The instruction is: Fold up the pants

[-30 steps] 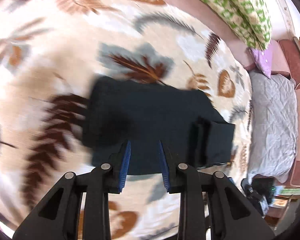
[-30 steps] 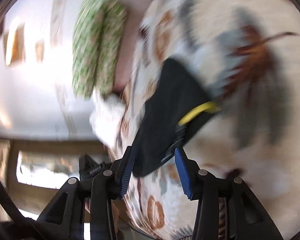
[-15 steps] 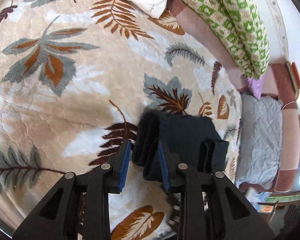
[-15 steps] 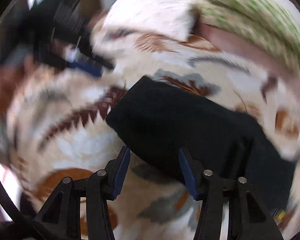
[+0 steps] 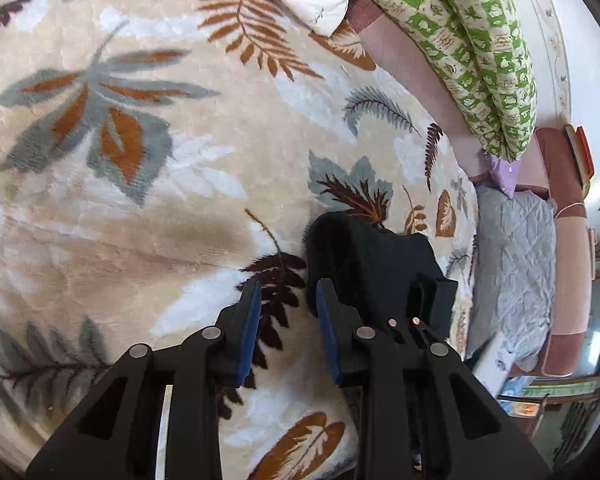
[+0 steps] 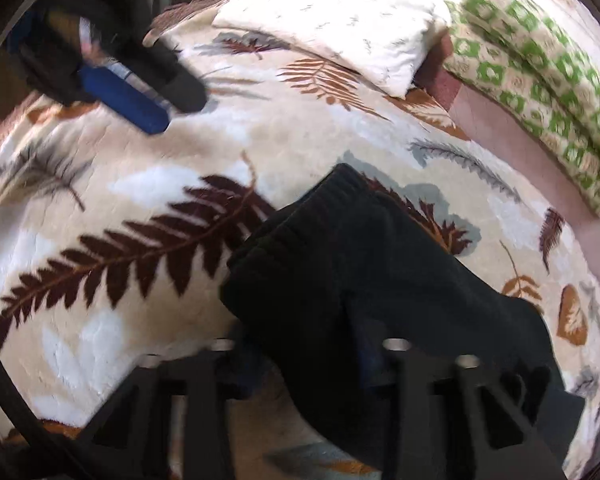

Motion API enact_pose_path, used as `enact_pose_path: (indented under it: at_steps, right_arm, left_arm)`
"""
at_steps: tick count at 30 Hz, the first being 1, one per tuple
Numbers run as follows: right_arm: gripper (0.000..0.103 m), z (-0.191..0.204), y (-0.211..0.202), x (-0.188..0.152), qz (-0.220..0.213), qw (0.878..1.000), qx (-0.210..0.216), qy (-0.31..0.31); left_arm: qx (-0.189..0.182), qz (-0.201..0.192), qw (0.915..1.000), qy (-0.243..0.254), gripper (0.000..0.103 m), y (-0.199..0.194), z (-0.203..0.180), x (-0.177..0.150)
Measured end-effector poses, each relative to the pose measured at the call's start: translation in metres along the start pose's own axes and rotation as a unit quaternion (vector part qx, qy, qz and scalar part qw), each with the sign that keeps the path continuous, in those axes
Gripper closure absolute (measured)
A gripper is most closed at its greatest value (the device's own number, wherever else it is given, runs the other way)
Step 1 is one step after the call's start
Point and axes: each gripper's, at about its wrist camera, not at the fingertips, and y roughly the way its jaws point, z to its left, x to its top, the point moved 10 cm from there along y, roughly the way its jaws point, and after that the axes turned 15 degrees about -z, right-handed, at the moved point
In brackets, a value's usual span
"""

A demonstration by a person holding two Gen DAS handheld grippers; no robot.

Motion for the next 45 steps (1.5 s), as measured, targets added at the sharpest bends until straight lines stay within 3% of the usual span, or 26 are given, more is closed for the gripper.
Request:
enact_pose_path:
  at_steps: [1, 5, 10, 13, 16, 21, 24, 26, 27, 29, 33, 40, 45]
  right_arm:
    - [0.090, -0.005, -0.005, 0.003, -0.009, 1.000, 0.002, 0.004]
    - [0.092, -0.018, -0.026, 0.013, -0.044, 0.999, 0.016, 0.019]
    - [0.092, -0.021, -0.042, 0.013, -0.061, 0.997, 0.031, 0.029]
    - [0.092, -0.018, -0.040, 0.009, -0.059, 0.997, 0.037, 0.027]
    - [0.092, -0.015, -0.037, 0.008, -0.061, 0.997, 0.044, 0.033]
    - [0.092, -0.014, -0.035, 0.008, -0.061, 0.996, 0.050, 0.039]
    - [0.092, -0.013, -0.035, 0.007, -0.062, 0.996, 0.049, 0.039]
    - [0.092, -0.012, -0.035, 0.006, -0.063, 0.996, 0.048, 0.037]
    - [0.092, -0.012, -0.036, 0.007, -0.066, 0.996, 0.046, 0.035]
    - [0.092, -0.014, -0.036, 0.007, -0.067, 0.996, 0.046, 0.042]
    - [0.092, -0.022, -0.044, 0.010, -0.079, 0.993, 0.051, 0.074]
    - [0.092, -0.049, -0.082, 0.020, -0.110, 0.982, 0.057, 0.140]
    - [0.092, -0.094, -0.120, 0.015, -0.136, 0.961, 0.071, 0.228]
  left_arm:
    - [-0.006, 0.007, 1.0000, -0.004, 0.077, 0.004, -0.001, -0.001]
    - [-0.032, 0.034, 0.9989, -0.008, 0.077, 0.026, -0.016, -0.006]
    - [-0.124, 0.056, 0.9889, -0.060, 0.076, 0.044, -0.045, -0.011]
    - [-0.149, 0.036, 0.9859, -0.068, 0.058, 0.044, -0.056, -0.004]
    - [-0.187, 0.026, 0.9786, -0.082, 0.054, 0.039, -0.067, 0.002]
    - [-0.132, 0.045, 0.9892, -0.048, 0.051, 0.060, -0.059, -0.004]
    - [-0.135, 0.085, 0.9862, -0.044, 0.051, 0.072, -0.064, -0.016]
    - [-0.123, 0.085, 0.9879, -0.040, 0.052, 0.075, -0.067, -0.018]
    - [-0.110, 0.077, 0.9902, -0.039, 0.055, 0.075, -0.068, -0.017]
    - [-0.096, 0.066, 0.9926, -0.033, 0.075, 0.071, -0.071, -0.016]
    - [-0.094, 0.055, 0.9933, -0.038, 0.081, 0.059, -0.083, -0.018]
    - [-0.102, 0.049, 0.9932, -0.028, 0.081, 0.039, -0.138, -0.024]
    - [-0.094, 0.053, 0.9940, 0.015, 0.081, 0.042, -0.203, -0.041]
